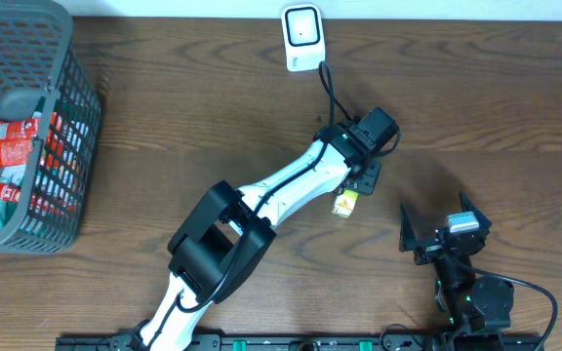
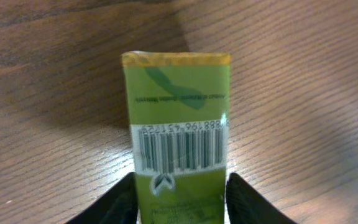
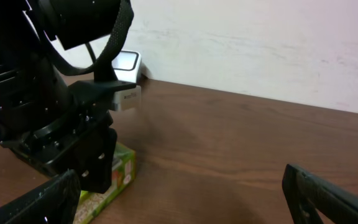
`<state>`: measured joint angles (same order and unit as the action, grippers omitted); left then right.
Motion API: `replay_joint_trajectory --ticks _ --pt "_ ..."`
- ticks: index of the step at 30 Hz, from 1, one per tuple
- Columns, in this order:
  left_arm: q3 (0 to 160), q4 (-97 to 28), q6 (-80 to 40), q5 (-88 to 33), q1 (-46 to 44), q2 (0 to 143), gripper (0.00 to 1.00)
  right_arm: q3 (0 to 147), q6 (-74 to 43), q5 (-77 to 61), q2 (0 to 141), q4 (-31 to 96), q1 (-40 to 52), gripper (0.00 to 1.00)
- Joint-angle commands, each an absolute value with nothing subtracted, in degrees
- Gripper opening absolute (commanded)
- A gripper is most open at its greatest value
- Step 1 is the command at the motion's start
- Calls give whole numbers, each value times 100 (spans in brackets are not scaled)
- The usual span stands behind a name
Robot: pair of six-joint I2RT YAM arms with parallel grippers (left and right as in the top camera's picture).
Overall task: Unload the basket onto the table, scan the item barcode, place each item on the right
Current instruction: 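Carry the green carton to the scanner, barcode facing it, then set the green carton down on the table and release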
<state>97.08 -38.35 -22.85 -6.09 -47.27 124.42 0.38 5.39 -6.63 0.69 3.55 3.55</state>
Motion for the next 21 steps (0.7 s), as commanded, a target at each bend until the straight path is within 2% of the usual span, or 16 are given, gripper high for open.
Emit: replay_joint_trajectory --ticks 1,3,7,17,21 --pt "9771 -3828 -2324 -582 -4696 12477 56 32 475 -670 40 370 342 99" --pt "9771 -3828 -2324 -585 -4698 12477 68 32 475 -670 40 370 342 99" --pt "9776 -3822 -2322 -585 -4696 12473 83 32 475 -670 40 370 342 99" --pt "10055 -3857 -1922 -569 -4661 12029 86 32 475 -670 40 370 342 99" --pt "10405 -4265 -1603 -99 -4403 11496 86 32 475 -670 40 370 342 99"
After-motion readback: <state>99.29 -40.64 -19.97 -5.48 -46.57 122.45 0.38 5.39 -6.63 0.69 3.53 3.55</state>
